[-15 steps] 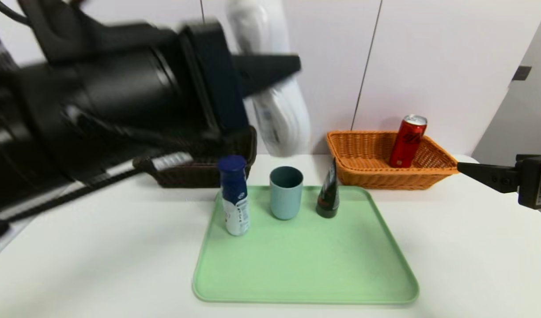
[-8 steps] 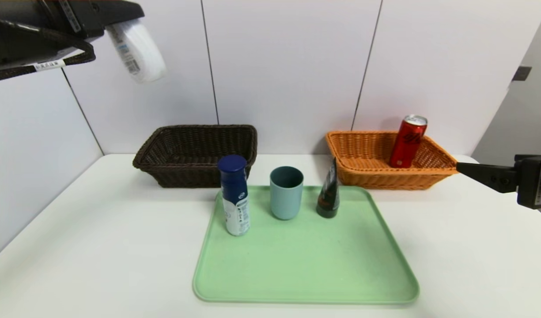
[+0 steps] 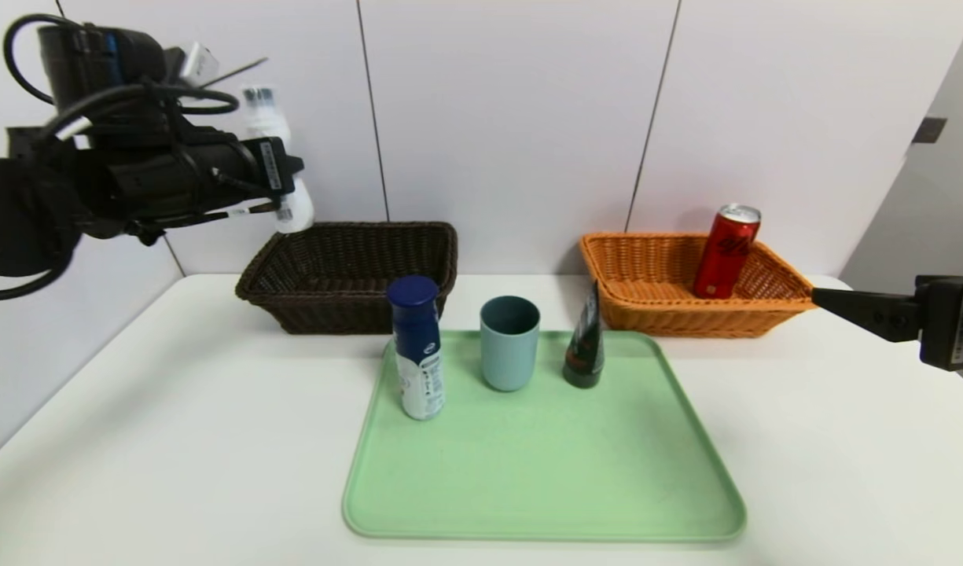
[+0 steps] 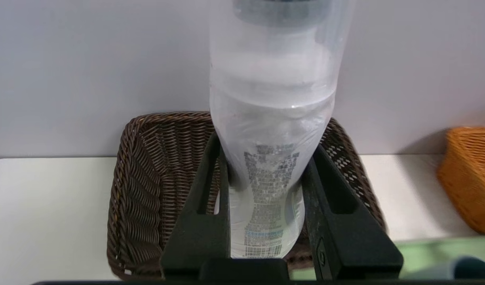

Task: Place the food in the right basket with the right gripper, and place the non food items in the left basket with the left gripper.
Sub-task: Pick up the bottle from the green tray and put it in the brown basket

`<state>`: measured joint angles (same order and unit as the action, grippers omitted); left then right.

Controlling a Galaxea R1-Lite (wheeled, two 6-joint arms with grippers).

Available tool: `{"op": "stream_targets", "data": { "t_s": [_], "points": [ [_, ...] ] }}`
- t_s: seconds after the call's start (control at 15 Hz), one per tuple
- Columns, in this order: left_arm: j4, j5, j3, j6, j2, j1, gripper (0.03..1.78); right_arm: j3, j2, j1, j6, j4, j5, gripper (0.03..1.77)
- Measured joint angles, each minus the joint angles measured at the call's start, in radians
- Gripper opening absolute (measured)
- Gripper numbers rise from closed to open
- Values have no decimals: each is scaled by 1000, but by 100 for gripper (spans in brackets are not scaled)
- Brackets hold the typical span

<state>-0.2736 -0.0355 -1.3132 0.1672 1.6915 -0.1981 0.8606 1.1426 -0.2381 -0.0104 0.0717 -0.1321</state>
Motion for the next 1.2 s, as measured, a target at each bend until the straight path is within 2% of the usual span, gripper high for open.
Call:
{"op": "stream_targets", "data": {
  "t_s": [0.13,0.33,0.6,1.2],
  "points": [
    [-87,-7,1,0,101,18,54,2,5,0,0,-1,0,170],
    [-131,-22,1,-6,218,31,54,5,11,0,0,-2,1,170],
    [-235,-41,2,-69,322,47,54,2,12,0,0,-1,7,170],
    [-237,-49,-1,-71,406,52,54,-2,4,1,-2,2,7,170]
  ]
}}
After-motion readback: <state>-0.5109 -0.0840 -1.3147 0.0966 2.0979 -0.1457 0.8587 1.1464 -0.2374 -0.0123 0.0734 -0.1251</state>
